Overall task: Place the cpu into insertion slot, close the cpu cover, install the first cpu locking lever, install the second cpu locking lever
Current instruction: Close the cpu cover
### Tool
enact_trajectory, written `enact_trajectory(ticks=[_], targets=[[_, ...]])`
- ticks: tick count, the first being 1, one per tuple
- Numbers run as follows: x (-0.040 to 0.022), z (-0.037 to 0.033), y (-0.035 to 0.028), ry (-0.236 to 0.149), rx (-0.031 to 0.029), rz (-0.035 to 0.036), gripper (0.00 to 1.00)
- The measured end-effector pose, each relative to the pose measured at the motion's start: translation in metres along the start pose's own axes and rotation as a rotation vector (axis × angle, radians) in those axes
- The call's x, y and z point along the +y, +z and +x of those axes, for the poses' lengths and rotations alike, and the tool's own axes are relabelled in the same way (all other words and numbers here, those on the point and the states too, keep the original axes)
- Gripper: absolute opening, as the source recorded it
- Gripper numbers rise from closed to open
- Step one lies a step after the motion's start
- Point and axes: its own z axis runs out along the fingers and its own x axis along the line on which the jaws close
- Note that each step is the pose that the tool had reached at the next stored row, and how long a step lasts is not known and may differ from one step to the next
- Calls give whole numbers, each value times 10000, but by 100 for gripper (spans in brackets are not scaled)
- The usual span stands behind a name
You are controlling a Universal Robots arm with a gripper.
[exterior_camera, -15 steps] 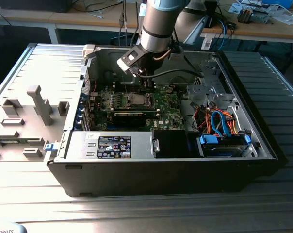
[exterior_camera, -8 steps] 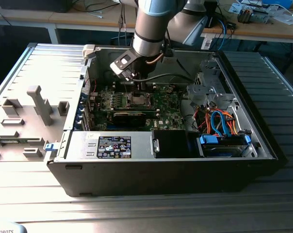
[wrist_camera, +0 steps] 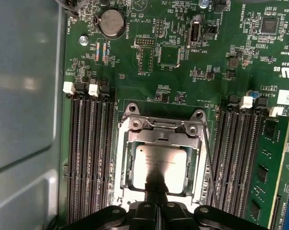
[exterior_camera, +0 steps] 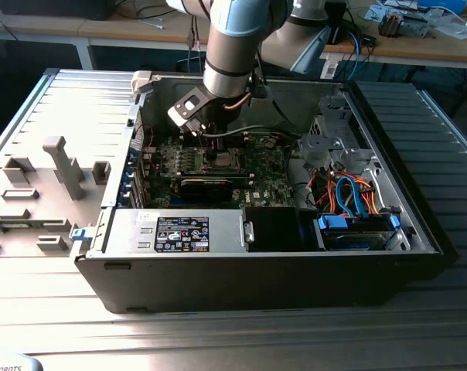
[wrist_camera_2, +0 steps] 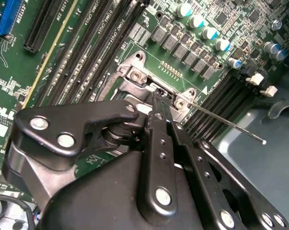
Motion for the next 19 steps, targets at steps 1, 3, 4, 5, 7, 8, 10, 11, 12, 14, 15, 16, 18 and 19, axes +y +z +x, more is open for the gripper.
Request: enact_trajectory(ticks=[1, 3, 4, 5, 7, 8, 10, 11, 12, 14, 15, 16, 18, 19], targets=[[0, -1, 1, -1, -1, 0, 11], [0, -5, 4, -2, -4, 1, 11], [1, -8, 15, -1, -10, 7, 11], [1, -9, 20, 0, -11, 7, 11], [2, -11, 24, -1, -7, 3, 11], [7, -13, 20, -3, -3, 2, 11], [17, -11, -24, -4, 9, -7, 11], [22, -12, -50, -4, 12, 0, 11], [31, -12, -66, -7, 29, -2, 11], [95, -17, -102, -8, 64, 20, 11], [115, -20, -107, -7, 75, 32, 11], [140, -24, -115, -9, 88, 46, 11], [175, -26, -156, -12, 106, 59, 11], [171, -22, -202, -10, 108, 58, 11]])
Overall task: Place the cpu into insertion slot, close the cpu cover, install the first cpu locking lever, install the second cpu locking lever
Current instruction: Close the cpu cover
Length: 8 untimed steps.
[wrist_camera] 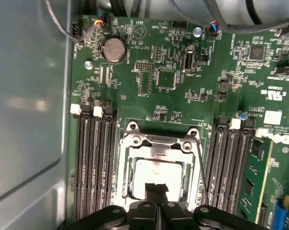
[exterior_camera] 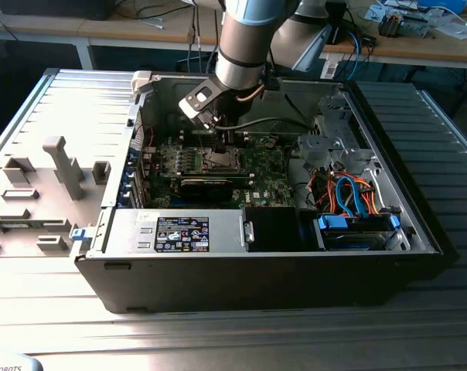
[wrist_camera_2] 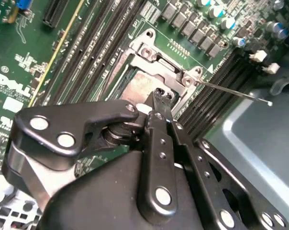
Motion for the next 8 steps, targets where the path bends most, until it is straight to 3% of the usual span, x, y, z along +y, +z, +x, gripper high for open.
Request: enact_trajectory(ticks=[2, 8], targets=[[-7, 6, -70, -1, -1, 1, 11], [-8, 6, -75, -1, 0, 1, 11]])
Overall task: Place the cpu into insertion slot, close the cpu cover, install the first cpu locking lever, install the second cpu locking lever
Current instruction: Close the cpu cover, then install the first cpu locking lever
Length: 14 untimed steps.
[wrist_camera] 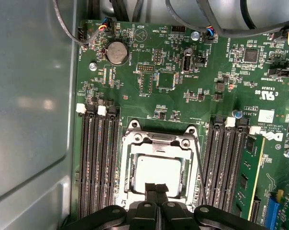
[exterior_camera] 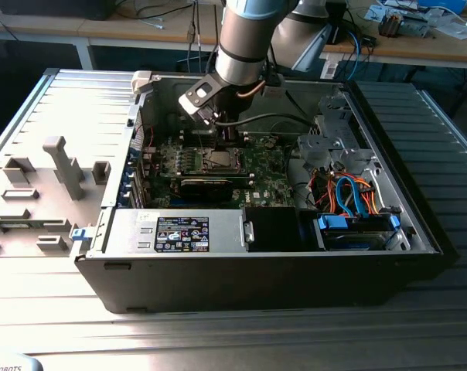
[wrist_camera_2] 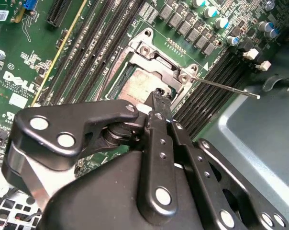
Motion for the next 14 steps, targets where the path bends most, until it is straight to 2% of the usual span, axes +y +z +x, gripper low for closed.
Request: enact_trajectory(ticks=[9, 14], targets=[[-1, 0, -5, -66, -9, 7, 11], [0, 0, -4, -583, -67, 51, 11]])
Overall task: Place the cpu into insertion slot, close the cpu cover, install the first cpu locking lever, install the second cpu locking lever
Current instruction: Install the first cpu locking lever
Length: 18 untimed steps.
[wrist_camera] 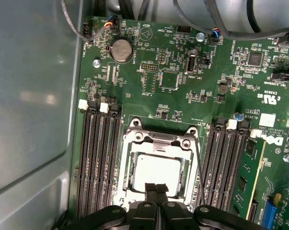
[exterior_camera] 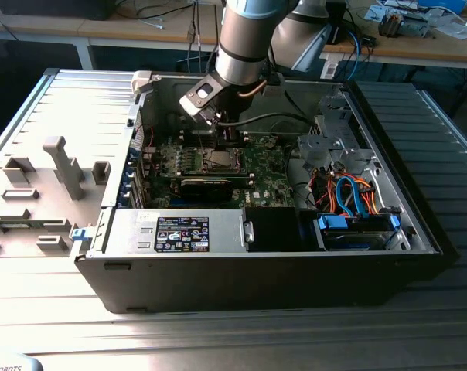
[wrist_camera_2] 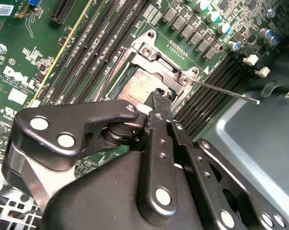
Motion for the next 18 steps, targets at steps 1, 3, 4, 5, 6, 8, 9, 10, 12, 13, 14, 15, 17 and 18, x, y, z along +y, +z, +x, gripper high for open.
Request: enact_trajectory(ticks=[1, 3, 4, 5, 6, 8, 9, 10, 12, 13, 14, 15, 17, 18], targets=[[0, 0, 0, -87, -10, 8, 11], [0, 0, 0, -367, -43, 33, 11], [0, 0, 0, -430, -50, 38, 11], [0, 0, 0, -470, -48, 39, 11], [0, 0, 0, -489, -49, 41, 11], [0, 0, 0, -553, -56, 47, 11], [0, 0, 0, -575, -58, 49, 11], [0, 0, 0, -598, -61, 51, 11], [0, 0, 0, -653, -68, 56, 11], [0, 0, 0, -690, -72, 59, 11], [1, 0, 0, -743, -78, 63, 11], [1, 0, 0, -774, -82, 66, 11], [1, 0, 0, -843, -89, 72, 11], [1, 0, 0, -873, -94, 75, 11]])
